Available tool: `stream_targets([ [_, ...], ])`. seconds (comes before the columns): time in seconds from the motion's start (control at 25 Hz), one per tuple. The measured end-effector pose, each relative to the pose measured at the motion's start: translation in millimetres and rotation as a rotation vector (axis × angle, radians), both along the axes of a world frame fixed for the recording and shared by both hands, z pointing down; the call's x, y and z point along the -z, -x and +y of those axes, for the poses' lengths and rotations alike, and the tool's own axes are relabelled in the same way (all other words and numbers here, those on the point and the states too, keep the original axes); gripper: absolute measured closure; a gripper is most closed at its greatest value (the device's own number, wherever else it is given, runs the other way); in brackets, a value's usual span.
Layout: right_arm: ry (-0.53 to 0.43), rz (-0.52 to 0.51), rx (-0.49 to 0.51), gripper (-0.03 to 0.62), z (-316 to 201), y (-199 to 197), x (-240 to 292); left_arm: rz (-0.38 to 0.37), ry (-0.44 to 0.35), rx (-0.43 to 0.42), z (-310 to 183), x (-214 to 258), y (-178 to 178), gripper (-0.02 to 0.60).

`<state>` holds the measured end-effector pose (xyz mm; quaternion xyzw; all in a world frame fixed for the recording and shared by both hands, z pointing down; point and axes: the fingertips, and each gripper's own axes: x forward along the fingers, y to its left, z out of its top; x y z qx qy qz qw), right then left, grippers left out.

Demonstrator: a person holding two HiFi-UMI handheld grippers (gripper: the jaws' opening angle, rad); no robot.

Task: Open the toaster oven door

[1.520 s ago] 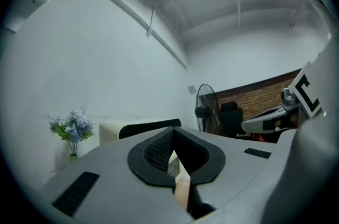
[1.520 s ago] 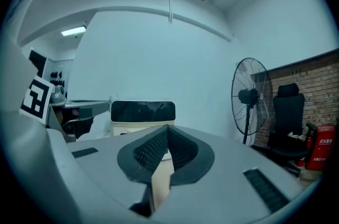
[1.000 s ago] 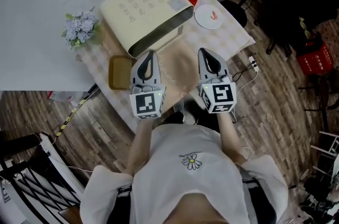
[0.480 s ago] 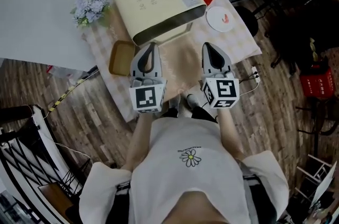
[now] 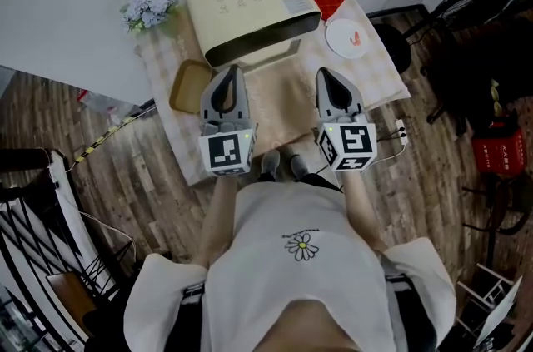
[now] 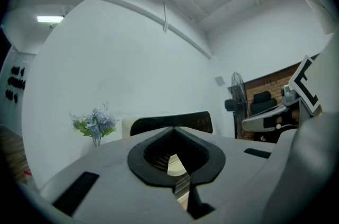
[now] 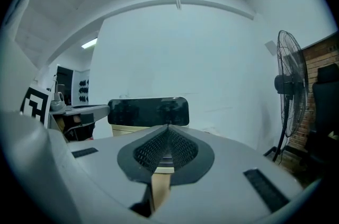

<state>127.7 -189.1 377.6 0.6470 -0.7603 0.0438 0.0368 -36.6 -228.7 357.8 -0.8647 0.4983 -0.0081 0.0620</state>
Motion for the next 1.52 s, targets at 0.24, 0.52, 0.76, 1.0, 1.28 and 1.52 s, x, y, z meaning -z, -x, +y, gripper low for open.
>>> stream_targets([
  [0.24,-0.005,-0.023,0.034,0.585,-1,-2,2,0.047,-0.044,0.035,4,18,-4,0.563],
  [0.52,-0.007,-0.053,0.067,0.585,-7,-1,2,0.031,-0.082,0.037,4,40,-4,0.551],
  [0.76,-0.005,-0.074,0.098,0.585,-11,6,0,-0.095,-0.207,-0.132,-13,110,-24,0.372],
  [1.0,-0.021,-0.09,0.113,0.585,-14,5,4,-0.44,-0.157,-0.445,-28,106,-67,0.333],
  [1.28,-0.039,-0.113,0.124,0.585,-20,1,8,-0.717,-0.011,-0.55,-45,54,-80,0.359],
  [1.52,-0.032,-0.125,0.129,0.585,-26,1,4,-0.872,0.064,-0.582,-61,28,-80,0.426],
])
